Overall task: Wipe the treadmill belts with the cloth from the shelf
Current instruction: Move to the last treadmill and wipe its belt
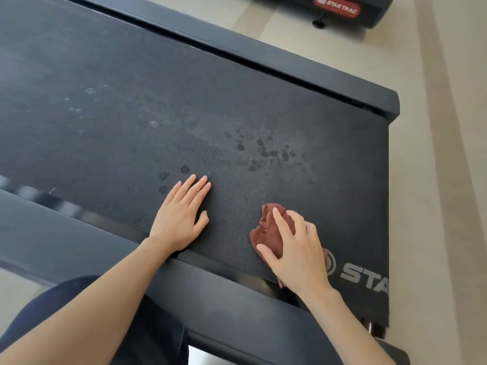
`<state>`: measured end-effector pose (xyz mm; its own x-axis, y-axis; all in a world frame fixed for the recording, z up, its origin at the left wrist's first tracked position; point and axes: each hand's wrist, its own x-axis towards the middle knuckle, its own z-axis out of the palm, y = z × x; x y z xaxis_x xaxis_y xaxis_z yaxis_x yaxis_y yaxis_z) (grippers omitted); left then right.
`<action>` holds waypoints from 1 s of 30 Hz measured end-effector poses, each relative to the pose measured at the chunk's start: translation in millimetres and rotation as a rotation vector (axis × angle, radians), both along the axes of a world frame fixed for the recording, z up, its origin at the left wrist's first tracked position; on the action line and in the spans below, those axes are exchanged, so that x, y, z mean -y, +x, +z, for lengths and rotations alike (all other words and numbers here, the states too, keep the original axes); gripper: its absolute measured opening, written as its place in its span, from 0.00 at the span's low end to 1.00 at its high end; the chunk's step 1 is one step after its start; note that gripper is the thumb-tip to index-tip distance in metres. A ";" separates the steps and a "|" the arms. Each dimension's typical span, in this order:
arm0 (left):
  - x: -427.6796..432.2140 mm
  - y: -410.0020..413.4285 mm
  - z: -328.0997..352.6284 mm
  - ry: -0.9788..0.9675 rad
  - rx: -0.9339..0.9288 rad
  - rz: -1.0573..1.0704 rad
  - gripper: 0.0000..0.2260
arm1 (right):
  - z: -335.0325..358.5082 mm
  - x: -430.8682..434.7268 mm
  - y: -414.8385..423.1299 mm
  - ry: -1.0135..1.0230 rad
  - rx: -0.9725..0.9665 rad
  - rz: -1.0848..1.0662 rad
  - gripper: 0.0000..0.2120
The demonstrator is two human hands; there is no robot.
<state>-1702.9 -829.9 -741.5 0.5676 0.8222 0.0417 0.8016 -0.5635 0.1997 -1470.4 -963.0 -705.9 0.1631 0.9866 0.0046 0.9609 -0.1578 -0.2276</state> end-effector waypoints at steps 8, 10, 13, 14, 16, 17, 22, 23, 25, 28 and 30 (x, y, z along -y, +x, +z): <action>-1.3 -0.6 -2.8 -0.007 0.026 -0.006 0.27 | -20.2 -3.5 16.7 0.384 -0.091 0.337 0.18; -1.8 -0.9 -3.7 0.003 0.032 -0.006 0.27 | -28.0 -25.5 15.4 0.462 -0.102 0.305 0.12; -1.8 -0.7 -4.2 0.005 0.047 -0.012 0.27 | -32.7 -57.4 14.3 0.524 -0.095 0.234 0.10; -2.1 -0.9 -4.3 0.006 0.050 -0.012 0.27 | -33.4 -67.2 14.7 0.531 -0.092 0.208 0.10; -2.4 -1.4 -3.9 0.008 0.047 -0.013 0.27 | -33.0 -87.7 16.8 0.535 -0.089 0.154 0.11; -2.6 -1.4 -3.6 0.008 0.043 -0.016 0.27 | -32.4 -99.2 18.4 0.537 -0.084 0.127 0.12; -1.8 -1.1 -1.8 0.004 0.020 -0.009 0.27 | -24.1 -130.2 20.9 0.458 -0.087 0.037 0.15; -1.5 -0.9 -1.4 0.003 0.014 -0.008 0.27 | -22.2 -123.5 19.0 0.430 -0.098 0.019 0.15; -1.5 -0.3 -0.9 0.000 0.003 -0.008 0.27 | -20.5 -94.4 14.0 0.382 -0.124 -0.033 0.16; -1.0 0.0 -0.7 -0.004 -0.003 -0.008 0.27 | -20.7 -22.9 3.1 0.364 -0.140 -0.087 0.17; -0.8 -0.3 -0.7 -0.005 0.000 -0.009 0.27 | -21.9 12.6 -1.3 0.379 -0.099 -0.063 0.15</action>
<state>-1703.1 -829.2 -742.2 0.5747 0.8175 0.0379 0.7967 -0.5695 0.2023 -1471.7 -975.6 -727.8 0.2415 0.9059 0.3478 0.9225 -0.1031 -0.3720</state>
